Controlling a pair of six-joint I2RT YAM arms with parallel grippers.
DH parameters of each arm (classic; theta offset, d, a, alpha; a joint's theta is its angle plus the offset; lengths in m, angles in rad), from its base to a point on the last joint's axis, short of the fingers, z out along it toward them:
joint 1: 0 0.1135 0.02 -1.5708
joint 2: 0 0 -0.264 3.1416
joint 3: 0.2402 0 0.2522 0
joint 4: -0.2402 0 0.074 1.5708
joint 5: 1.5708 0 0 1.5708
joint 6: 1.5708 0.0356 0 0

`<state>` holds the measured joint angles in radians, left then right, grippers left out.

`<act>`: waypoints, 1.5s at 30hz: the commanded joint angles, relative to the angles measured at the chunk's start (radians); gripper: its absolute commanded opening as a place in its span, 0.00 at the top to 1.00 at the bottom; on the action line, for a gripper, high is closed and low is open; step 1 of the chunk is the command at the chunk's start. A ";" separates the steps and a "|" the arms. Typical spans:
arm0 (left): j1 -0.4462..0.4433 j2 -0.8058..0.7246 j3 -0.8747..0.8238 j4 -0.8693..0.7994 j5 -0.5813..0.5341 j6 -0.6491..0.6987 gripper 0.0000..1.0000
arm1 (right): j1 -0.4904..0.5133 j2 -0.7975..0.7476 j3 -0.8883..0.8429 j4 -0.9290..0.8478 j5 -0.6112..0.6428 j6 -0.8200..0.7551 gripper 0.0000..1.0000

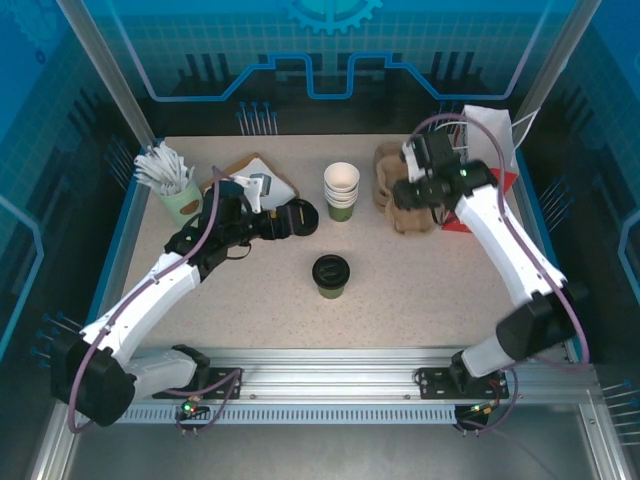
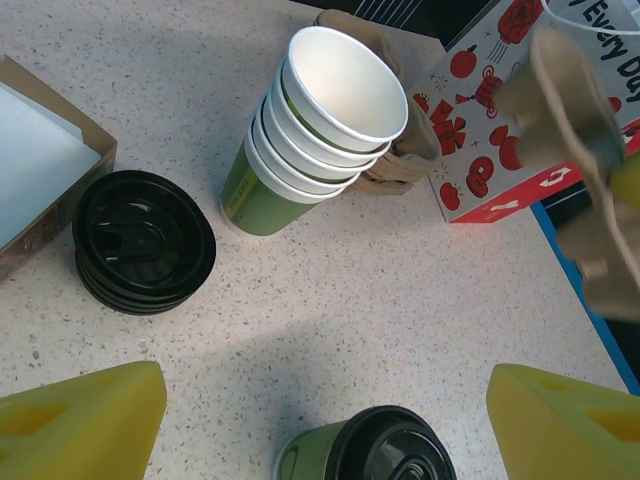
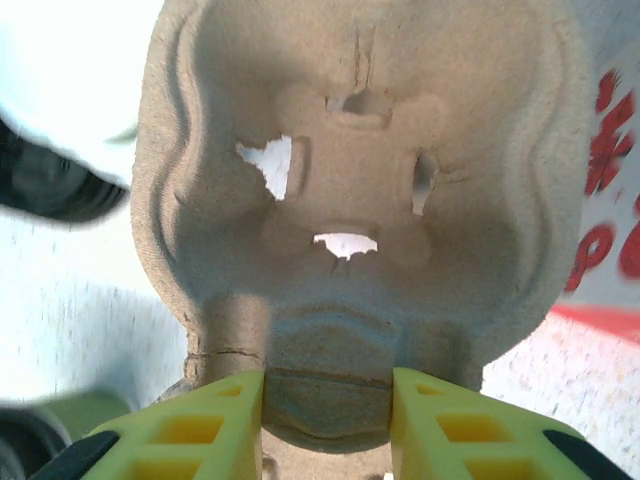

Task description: Pack the takeout coffee

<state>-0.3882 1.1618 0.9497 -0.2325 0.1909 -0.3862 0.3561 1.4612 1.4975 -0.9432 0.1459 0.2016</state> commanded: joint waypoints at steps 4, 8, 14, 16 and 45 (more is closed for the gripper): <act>0.009 -0.035 -0.011 -0.030 -0.001 0.014 0.15 | 0.115 -0.158 -0.381 0.161 -0.063 0.028 0.66; 0.008 -0.043 -0.017 -0.030 0.018 0.000 0.15 | 0.182 -0.150 -0.529 0.288 -0.054 0.061 0.66; 0.008 -0.057 -0.029 -0.022 0.016 -0.011 0.15 | 0.248 -0.103 -0.646 0.414 -0.046 0.112 0.65; 0.008 -0.063 -0.030 -0.025 0.015 -0.011 0.16 | 0.274 -0.086 -0.667 0.445 -0.037 0.127 0.65; -0.062 -0.014 0.036 0.028 0.064 0.005 0.16 | -0.061 -0.180 0.046 -0.023 0.140 -0.095 0.27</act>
<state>-0.4339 1.1320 0.9363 -0.2340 0.2230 -0.3927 0.3763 1.2541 1.4544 -0.8711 0.2508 0.1711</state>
